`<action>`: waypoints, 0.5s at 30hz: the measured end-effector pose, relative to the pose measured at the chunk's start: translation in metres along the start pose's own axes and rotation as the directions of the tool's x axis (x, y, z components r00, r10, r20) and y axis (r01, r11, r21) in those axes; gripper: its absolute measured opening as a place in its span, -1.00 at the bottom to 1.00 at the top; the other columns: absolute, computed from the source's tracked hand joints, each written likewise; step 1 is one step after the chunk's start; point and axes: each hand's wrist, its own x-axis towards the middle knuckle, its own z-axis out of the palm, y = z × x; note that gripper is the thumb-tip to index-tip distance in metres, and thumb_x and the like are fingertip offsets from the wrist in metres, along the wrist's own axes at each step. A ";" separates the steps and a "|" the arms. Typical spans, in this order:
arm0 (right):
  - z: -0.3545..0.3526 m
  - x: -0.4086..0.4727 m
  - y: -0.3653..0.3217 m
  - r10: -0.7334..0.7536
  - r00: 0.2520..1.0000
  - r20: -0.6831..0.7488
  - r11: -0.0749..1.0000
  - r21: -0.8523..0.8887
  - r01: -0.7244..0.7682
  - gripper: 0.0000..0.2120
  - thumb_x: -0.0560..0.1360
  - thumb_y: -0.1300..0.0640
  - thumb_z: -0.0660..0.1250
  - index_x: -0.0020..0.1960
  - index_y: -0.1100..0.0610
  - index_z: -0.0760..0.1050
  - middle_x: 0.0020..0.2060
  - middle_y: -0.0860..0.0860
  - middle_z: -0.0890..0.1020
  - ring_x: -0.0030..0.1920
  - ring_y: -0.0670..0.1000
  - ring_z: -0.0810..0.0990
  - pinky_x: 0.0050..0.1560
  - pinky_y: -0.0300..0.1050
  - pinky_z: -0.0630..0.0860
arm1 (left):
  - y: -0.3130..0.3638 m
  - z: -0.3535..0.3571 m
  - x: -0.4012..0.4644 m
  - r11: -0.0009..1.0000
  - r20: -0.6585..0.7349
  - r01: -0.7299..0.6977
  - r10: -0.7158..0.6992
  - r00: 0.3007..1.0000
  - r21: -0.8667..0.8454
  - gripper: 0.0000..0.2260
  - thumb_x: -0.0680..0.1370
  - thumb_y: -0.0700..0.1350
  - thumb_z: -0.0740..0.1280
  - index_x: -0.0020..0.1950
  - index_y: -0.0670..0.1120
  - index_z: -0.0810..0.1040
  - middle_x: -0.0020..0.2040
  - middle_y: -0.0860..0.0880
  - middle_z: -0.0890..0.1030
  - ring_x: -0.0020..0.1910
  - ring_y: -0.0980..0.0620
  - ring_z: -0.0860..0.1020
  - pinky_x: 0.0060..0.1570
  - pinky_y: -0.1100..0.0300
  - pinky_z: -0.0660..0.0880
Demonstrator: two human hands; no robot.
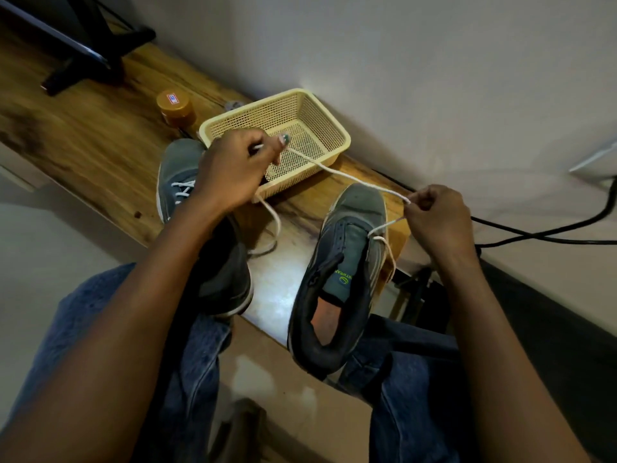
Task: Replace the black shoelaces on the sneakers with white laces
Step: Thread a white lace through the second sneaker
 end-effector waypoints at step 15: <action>0.006 -0.009 -0.019 -0.394 0.918 0.051 0.912 0.150 0.383 -0.93 0.50 -0.01 0.30 -0.15 -0.14 0.51 -0.17 -0.19 0.58 0.05 0.05 0.53 0.11 0.24 0.46 | 0.013 0.042 -0.009 0.990 0.232 -0.067 0.094 0.968 -0.121 -0.75 0.56 0.12 0.27 -0.23 0.06 0.61 -0.18 0.11 0.66 -0.09 0.13 0.59 0.04 -0.03 0.52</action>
